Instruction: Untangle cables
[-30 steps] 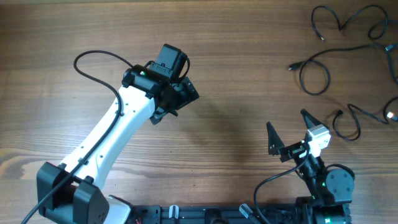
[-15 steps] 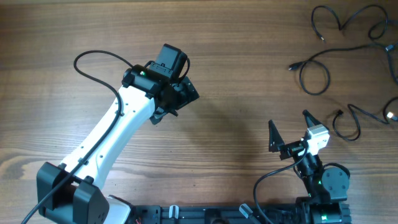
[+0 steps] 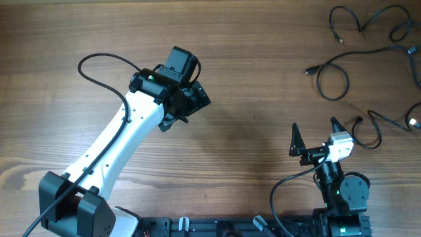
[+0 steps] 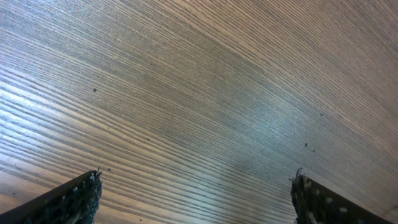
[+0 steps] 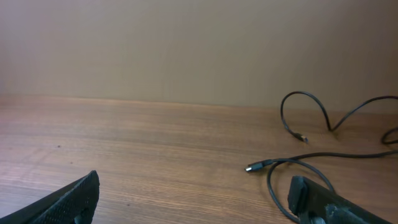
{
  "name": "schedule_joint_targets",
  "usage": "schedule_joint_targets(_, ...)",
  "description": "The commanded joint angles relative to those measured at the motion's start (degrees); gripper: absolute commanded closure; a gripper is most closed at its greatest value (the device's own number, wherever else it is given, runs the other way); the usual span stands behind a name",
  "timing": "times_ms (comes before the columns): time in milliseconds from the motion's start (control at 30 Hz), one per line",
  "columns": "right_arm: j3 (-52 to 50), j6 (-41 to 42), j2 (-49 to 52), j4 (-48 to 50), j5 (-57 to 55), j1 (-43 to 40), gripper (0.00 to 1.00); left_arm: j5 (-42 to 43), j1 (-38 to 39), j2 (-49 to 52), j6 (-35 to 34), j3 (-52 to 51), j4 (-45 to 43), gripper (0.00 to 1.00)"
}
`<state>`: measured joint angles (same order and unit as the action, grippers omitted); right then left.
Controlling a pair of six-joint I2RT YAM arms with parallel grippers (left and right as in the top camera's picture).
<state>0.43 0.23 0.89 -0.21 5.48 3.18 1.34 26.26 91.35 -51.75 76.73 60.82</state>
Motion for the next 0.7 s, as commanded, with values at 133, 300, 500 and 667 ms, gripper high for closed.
schedule_joint_targets(133,-0.07,-1.7,-0.7,-0.11,-1.62,-0.96,0.0,-0.98,0.33,0.33,0.46,0.0,0.02,0.0)
schedule_joint_targets(300,-0.07,-1.73,-0.7,-0.11,-1.62,-0.96,0.01,-0.98,0.33,0.33,0.46,0.0,0.02,0.0)
schedule_joint_targets(500,-0.07,-1.77,-0.7,-0.11,-1.6,-0.96,0.0,-0.98,0.33,0.33,0.46,0.0,0.02,0.0)
schedule_joint_targets(667,-0.07,-1.55,-0.68,0.17,-1.18,-0.96,0.0,-0.98,0.33,0.33,0.46,0.0,0.02,0.0)
